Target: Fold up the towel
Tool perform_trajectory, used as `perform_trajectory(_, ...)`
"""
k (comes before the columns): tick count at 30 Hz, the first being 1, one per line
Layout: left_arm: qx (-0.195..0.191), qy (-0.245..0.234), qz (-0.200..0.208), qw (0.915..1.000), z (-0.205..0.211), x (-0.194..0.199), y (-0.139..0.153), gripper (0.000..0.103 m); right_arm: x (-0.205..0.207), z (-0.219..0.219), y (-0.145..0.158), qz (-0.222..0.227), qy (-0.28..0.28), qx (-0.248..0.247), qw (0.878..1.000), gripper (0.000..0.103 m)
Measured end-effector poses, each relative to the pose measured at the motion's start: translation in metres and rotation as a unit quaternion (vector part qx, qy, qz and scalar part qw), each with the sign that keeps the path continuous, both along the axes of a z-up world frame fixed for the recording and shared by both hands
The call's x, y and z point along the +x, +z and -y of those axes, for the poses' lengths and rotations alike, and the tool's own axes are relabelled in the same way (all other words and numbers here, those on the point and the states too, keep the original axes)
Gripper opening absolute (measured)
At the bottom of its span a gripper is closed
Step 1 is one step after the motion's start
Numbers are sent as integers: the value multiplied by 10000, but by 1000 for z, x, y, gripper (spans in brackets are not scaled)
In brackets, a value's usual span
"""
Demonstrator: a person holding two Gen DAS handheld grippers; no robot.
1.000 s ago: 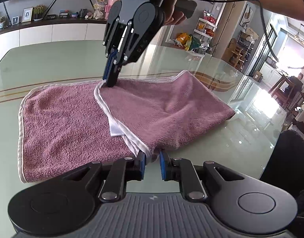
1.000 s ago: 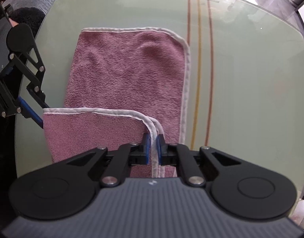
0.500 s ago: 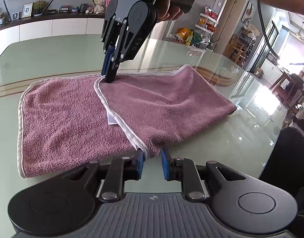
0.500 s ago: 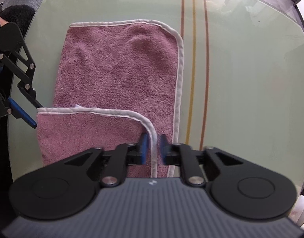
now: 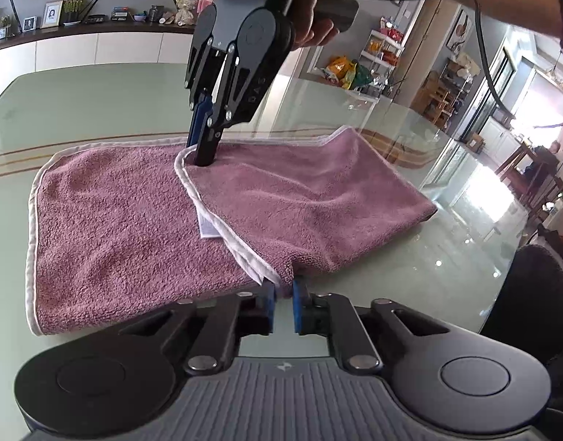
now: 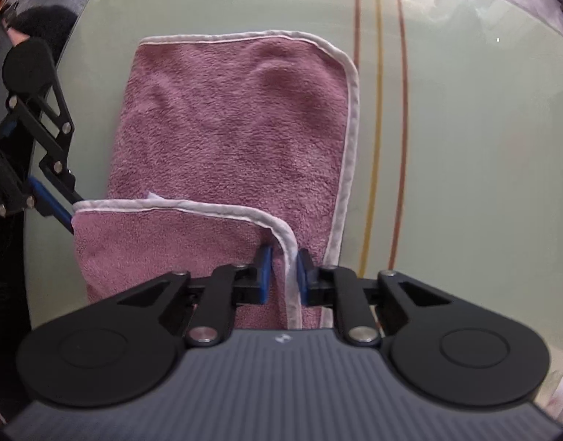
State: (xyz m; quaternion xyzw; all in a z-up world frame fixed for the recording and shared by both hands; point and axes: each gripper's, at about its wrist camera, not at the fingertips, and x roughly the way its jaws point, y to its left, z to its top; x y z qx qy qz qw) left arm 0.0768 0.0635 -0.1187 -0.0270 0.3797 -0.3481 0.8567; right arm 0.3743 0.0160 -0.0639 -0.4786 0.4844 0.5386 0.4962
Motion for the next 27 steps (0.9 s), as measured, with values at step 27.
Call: perform_trajectory(27, 98, -57, 7, 9999, 4, -1, 1, 11, -10, 6, -29, 759, 386, 403, 9956, 13)
